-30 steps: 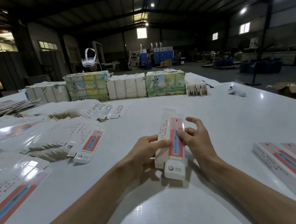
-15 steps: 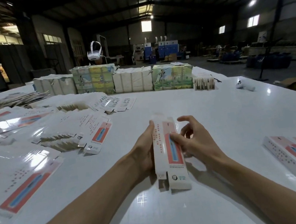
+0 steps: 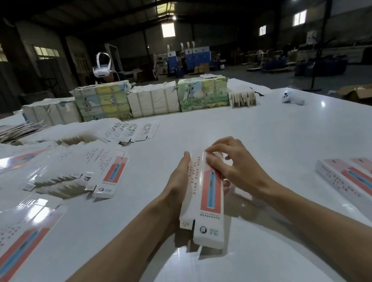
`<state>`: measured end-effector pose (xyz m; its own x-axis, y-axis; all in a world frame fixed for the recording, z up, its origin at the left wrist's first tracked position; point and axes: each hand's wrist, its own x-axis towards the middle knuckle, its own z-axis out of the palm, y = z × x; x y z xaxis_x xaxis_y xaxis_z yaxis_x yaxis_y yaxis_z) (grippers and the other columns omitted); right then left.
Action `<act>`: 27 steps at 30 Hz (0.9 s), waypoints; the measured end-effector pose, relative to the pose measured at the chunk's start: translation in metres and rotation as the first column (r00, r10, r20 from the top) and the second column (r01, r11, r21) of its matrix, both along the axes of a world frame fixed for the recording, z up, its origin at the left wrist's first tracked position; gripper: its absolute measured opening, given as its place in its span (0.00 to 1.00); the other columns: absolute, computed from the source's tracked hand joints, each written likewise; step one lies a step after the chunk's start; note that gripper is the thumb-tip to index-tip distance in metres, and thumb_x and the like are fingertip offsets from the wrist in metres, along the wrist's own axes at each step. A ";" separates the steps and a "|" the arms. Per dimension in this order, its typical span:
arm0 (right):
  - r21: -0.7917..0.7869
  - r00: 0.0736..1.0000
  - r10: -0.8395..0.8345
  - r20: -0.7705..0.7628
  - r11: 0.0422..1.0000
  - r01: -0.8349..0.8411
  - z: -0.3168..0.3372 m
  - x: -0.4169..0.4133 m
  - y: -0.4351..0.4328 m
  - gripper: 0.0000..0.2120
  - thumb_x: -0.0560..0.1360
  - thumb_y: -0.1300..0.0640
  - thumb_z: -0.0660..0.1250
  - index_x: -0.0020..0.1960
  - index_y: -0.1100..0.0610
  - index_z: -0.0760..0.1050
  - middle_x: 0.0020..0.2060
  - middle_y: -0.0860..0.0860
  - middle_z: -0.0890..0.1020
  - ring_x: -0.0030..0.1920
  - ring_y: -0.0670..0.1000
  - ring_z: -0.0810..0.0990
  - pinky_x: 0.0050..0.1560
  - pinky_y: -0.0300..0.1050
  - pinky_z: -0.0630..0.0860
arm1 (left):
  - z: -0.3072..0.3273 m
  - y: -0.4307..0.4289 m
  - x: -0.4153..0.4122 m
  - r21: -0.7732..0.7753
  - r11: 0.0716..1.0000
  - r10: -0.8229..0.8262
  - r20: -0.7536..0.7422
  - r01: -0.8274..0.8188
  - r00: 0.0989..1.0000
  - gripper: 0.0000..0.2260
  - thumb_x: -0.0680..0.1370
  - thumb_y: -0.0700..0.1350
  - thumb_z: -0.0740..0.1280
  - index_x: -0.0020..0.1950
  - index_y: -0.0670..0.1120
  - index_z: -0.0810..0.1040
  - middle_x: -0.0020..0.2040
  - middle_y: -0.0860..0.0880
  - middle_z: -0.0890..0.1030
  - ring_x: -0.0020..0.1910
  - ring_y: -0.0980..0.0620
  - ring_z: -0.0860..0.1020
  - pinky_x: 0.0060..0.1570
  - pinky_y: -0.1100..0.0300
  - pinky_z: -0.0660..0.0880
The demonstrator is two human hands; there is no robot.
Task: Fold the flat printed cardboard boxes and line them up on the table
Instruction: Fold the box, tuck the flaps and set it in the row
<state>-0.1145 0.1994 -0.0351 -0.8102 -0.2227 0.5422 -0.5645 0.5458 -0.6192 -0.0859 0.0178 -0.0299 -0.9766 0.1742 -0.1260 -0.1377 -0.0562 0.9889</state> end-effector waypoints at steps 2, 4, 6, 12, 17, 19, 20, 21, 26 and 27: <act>-0.084 0.998 0.043 0.049 0.996 -0.039 0.003 -0.001 -0.001 0.10 0.83 0.52 0.68 0.59 0.57 0.82 0.60 0.50 0.77 0.61 0.48 0.79 0.57 0.42 0.80 | 0.001 0.000 0.000 0.000 1.000 -0.010 -0.005 0.010 1.000 0.27 0.86 0.63 0.53 0.51 0.44 0.81 0.39 0.43 0.86 0.34 0.47 0.85 0.35 0.57 0.83; -0.244 0.984 0.097 0.150 0.968 -0.058 0.006 -0.001 -0.002 0.09 0.83 0.53 0.68 0.56 0.58 0.82 0.61 0.51 0.77 0.55 0.46 0.83 0.46 0.39 0.82 | 0.000 0.001 0.001 0.033 0.998 -0.052 0.017 0.051 0.999 0.29 0.85 0.64 0.54 0.60 0.41 0.81 0.49 0.37 0.86 0.43 0.40 0.85 0.50 0.45 0.85; -0.339 0.965 0.127 0.228 0.940 -0.044 0.010 -0.003 0.000 0.10 0.84 0.54 0.67 0.55 0.61 0.82 0.64 0.50 0.76 0.57 0.46 0.82 0.49 0.38 0.79 | 0.001 0.002 0.002 0.091 0.989 -0.118 0.042 0.114 0.992 0.32 0.85 0.66 0.54 0.68 0.39 0.78 0.56 0.35 0.84 0.49 0.37 0.84 0.57 0.41 0.82; -0.670 0.825 0.483 0.294 0.719 -0.182 0.013 -0.002 0.007 0.19 0.83 0.56 0.66 0.60 0.73 0.77 0.43 0.56 0.76 0.43 0.56 0.71 0.46 0.47 0.69 | 0.009 0.018 0.002 0.122 0.978 -0.180 0.057 0.172 0.982 0.31 0.84 0.68 0.54 0.61 0.40 0.77 0.41 0.45 0.81 0.35 0.48 0.79 0.37 0.55 0.80; -0.715 0.847 0.423 0.323 0.695 -0.075 0.006 0.003 -0.002 0.17 0.79 0.58 0.73 0.65 0.61 0.77 0.58 0.55 0.82 0.56 0.56 0.83 0.58 0.50 0.79 | -0.001 0.017 0.000 0.335 0.936 -0.177 0.171 0.112 0.969 0.27 0.84 0.67 0.55 0.61 0.43 0.73 0.40 0.46 0.76 0.32 0.52 0.76 0.32 0.59 0.78; -0.730 0.811 0.452 0.371 0.682 -0.045 -0.001 0.005 -0.004 0.24 0.76 0.53 0.76 0.69 0.54 0.73 0.62 0.58 0.82 0.60 0.58 0.85 0.60 0.56 0.81 | -0.003 0.011 -0.003 0.307 0.948 -0.130 0.140 0.082 0.982 0.25 0.84 0.66 0.55 0.57 0.46 0.76 0.39 0.49 0.81 0.32 0.53 0.81 0.33 0.60 0.81; -0.721 0.800 0.459 0.387 0.691 -0.048 -0.004 0.006 -0.005 0.27 0.75 0.51 0.77 0.70 0.52 0.71 0.59 0.58 0.84 0.58 0.58 0.86 0.57 0.56 0.83 | -0.005 0.009 -0.006 0.264 0.963 -0.086 0.103 0.056 0.991 0.23 0.84 0.65 0.55 0.55 0.49 0.78 0.40 0.53 0.84 0.34 0.54 0.84 0.35 0.62 0.82; -0.713 0.796 0.464 0.390 0.699 -0.058 -0.005 0.006 -0.006 0.28 0.75 0.49 0.78 0.70 0.51 0.71 0.55 0.58 0.85 0.54 0.57 0.87 0.53 0.54 0.84 | -0.007 0.006 -0.008 0.233 0.972 -0.054 0.074 0.035 0.996 0.21 0.85 0.65 0.55 0.54 0.51 0.78 0.41 0.55 0.85 0.35 0.56 0.85 0.37 0.63 0.83; -0.660 0.862 0.398 0.315 0.744 -0.102 -0.002 0.004 -0.005 0.26 0.77 0.48 0.75 0.70 0.49 0.69 0.49 0.58 0.87 0.51 0.60 0.87 0.60 0.58 0.82 | -0.010 0.007 -0.004 0.302 0.952 -0.058 0.003 0.055 0.998 0.22 0.86 0.61 0.55 0.58 0.44 0.78 0.41 0.43 0.85 0.35 0.47 0.85 0.35 0.56 0.83; -0.658 0.863 0.403 0.304 0.744 -0.115 -0.001 0.003 -0.004 0.25 0.78 0.49 0.74 0.70 0.48 0.68 0.49 0.58 0.87 0.52 0.61 0.87 0.60 0.60 0.82 | -0.011 0.010 -0.002 0.293 0.956 -0.024 -0.021 0.029 0.999 0.21 0.86 0.61 0.56 0.64 0.47 0.77 0.46 0.41 0.86 0.40 0.44 0.87 0.39 0.52 0.84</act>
<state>-0.1113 0.1956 -0.0366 -0.9404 -0.2027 0.2732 -0.2455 -0.1514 -0.9575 -0.0882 0.0276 -0.0410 -0.9727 0.2269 -0.0485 -0.1260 -0.3409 0.9316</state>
